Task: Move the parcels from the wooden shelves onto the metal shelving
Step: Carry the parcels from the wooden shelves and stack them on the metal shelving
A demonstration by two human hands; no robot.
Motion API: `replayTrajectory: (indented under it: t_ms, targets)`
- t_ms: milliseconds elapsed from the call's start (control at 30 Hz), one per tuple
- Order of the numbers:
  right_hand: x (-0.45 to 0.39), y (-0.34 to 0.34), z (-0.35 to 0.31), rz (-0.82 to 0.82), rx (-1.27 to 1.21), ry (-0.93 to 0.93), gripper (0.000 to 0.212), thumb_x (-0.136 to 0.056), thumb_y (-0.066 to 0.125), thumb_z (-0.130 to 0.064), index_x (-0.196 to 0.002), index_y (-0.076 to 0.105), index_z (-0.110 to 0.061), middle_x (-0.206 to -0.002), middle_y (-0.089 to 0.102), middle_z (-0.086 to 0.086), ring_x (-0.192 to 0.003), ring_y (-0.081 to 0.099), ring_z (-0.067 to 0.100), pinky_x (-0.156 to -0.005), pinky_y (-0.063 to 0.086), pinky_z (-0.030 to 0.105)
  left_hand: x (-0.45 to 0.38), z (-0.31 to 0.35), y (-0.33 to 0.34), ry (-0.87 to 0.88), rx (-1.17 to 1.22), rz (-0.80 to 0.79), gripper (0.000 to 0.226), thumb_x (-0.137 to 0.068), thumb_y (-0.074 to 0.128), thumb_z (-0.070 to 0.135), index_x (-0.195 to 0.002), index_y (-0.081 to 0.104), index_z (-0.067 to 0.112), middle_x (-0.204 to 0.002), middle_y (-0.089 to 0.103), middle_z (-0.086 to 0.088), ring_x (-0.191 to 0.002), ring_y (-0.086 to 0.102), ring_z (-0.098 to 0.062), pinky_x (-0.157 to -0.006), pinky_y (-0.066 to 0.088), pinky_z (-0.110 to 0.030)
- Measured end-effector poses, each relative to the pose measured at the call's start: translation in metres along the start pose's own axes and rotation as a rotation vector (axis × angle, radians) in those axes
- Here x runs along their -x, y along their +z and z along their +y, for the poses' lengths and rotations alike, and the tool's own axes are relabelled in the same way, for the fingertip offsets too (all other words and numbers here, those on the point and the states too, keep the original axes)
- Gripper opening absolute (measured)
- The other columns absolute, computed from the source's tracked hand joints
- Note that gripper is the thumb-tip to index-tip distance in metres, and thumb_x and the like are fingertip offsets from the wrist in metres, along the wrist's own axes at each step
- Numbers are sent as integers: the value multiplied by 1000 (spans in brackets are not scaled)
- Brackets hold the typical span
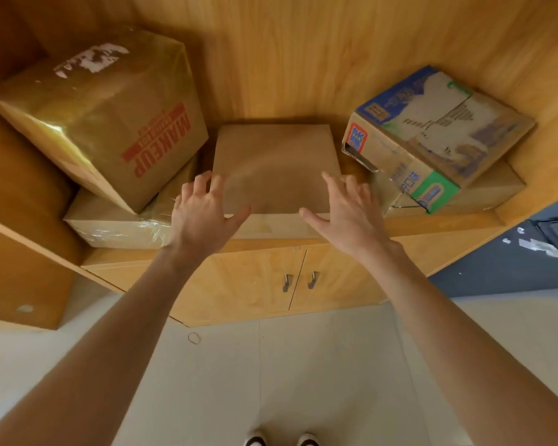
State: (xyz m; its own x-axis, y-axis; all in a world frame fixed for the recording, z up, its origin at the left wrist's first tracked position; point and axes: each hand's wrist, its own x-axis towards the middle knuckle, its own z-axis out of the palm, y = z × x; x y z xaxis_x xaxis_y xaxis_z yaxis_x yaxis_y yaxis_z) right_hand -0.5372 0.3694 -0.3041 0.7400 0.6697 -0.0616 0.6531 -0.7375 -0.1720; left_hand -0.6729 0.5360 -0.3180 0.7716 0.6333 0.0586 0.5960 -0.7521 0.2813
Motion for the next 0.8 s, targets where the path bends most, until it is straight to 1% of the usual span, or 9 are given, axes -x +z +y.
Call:
replayTrajectory:
  t_ms: [67,133,167,233,300,367,467,600,800]
  targets:
    - [-16,12,5,-47,-103,78,91,-86,47,-66,-153,6,-19,-149,26,14,-132,31,34,-105,32,45,-15,-8,13,-77,108,-53,80,-85,51,61,-146,29,13,-148,31,-15,-132,32,-37,-103,34,-50]
    - [-31,22,10,-79,-319,188,99,-83,55,-65,-153,3,-19,-154,21,12,-138,26,33,-108,28,45,-28,-16,26,-153,229,-92,86,-84,54,61,-148,23,13,-147,32,-15,-133,33,-34,-105,34,-49]
    - [-39,27,14,-85,-446,244,100,-81,59,-63,-153,6,-17,-154,22,10,-139,26,31,-109,28,43,-34,-20,31,-191,282,-118,90,-83,55,61,-149,19,12,-147,32,-14,-133,33,-33,-107,33,-48]
    - [-52,37,22,-78,-680,339,97,-77,67,-60,-150,20,-17,-149,34,6,-136,34,26,-104,33,37,-47,-27,39,-282,413,-170,94,-82,57,62,-150,17,12,-147,35,-11,-132,37,-30,-108,34,-45]
    - [-61,45,28,-75,-871,425,89,-71,73,-58,-142,35,-20,-138,48,-1,-129,43,22,-98,36,34,-57,-31,46,-378,592,-199,91,-78,62,62,-147,25,15,-140,44,-6,-123,47,-26,-103,40,-41]
    - [-65,51,30,-83,-998,480,87,-69,76,-56,-140,39,-22,-134,50,-4,-126,45,20,-97,36,35,-62,-32,51,-449,767,-206,85,-75,67,59,-141,34,17,-130,52,-1,-111,54,-21,-93,46,-35]
    - [-68,55,33,-81,-1073,490,88,-72,76,-53,-143,34,-23,-138,46,-3,-124,42,18,-95,34,33,-63,-31,56,-505,938,-194,78,-74,73,51,-137,39,20,-121,55,2,-101,57,-17,-76,44,-26]
    - [-66,57,31,-75,-1093,471,85,-71,77,-51,-141,37,-22,-135,48,-4,-107,43,13,-88,35,29,-58,-30,58,-502,977,-169,75,-73,74,48,-135,42,20,-121,57,1,-103,58,-17,-80,47,-28]
    - [-47,49,32,-89,-1109,441,82,-71,79,-48,-138,40,-21,-131,51,-3,-105,47,14,-86,37,29,-32,-26,48,-496,982,-123,71,-76,74,44,-134,43,20,-117,58,3,-102,58,-15,-82,48,-28]
